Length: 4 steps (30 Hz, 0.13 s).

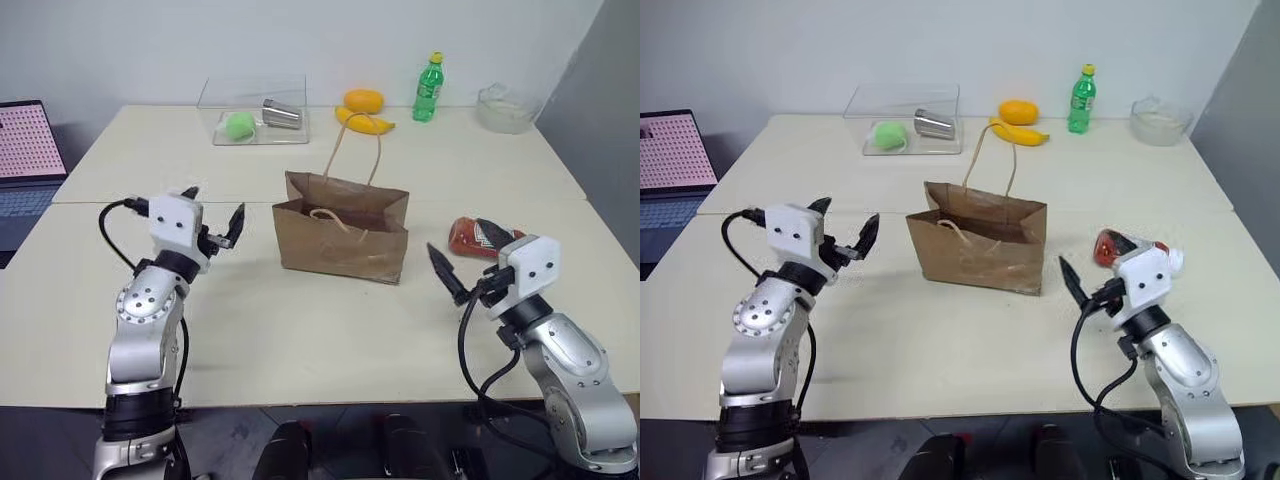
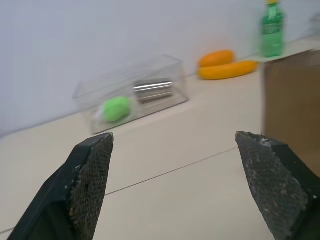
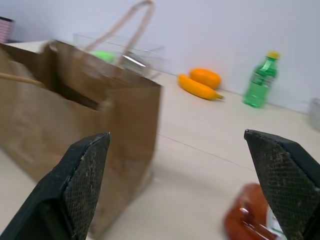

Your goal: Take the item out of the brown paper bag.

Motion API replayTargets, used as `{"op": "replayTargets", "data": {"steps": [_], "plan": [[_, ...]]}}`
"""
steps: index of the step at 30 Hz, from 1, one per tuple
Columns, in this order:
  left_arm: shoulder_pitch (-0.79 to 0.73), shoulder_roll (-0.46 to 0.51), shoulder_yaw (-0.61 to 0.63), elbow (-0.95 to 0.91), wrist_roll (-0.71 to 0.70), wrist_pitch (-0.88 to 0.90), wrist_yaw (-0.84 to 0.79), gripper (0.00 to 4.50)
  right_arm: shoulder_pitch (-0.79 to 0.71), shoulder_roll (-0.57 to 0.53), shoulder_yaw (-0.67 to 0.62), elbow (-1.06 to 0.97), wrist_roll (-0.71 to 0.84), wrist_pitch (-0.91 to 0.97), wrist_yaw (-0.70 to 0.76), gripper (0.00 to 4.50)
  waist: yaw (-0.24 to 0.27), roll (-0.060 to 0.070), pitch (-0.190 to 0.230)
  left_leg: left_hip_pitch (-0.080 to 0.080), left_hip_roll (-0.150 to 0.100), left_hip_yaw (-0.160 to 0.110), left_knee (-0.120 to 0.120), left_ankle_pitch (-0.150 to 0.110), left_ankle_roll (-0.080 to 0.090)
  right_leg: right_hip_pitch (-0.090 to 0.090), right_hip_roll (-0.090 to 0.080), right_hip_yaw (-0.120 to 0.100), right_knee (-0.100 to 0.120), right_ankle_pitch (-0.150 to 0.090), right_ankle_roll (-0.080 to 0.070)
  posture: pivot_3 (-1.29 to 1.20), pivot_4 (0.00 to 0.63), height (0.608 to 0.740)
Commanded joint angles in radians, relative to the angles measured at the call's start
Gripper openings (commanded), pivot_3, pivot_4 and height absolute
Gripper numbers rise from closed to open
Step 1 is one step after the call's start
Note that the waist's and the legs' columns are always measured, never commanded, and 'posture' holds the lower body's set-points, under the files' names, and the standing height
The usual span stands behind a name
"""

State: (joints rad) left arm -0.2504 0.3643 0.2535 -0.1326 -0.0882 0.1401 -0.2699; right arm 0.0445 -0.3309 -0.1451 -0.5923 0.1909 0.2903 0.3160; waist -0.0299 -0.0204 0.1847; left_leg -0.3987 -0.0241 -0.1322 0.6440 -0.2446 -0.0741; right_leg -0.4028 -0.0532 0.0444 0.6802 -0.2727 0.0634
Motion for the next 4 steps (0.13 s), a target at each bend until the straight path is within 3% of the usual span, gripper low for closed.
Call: {"op": "replayTargets", "data": {"steps": [1, 4], "plan": [[0.020, -0.017, 0.006, 0.033, 0.021, -0.080, 0.043, 4.10, 0.020, 0.023, -0.042, 0.025, -0.023, -0.089, -0.038, 4.50, 0.000, 0.000, 0.000, 0.000, 0.000, 0.000, 0.000, 0.000, 0.000, 0.000, 0.000, 0.000, 0.000, 0.000, 0.000, 0.00, 0.150, 0.740], [0.034, -0.026, -0.009, 0.075, 0.012, -0.130, 0.028, 4.10, 0.037, 0.038, -0.042, 0.045, -0.040, -0.118, -0.057, 4.50, -0.002, 0.000, 0.000, 0.001, 0.000, 0.001, 0.000, 0.000, 0.000, 0.000, 0.000, 0.000, 0.000, 0.000, 0.000, 0.00, 0.150, 0.740]]}}
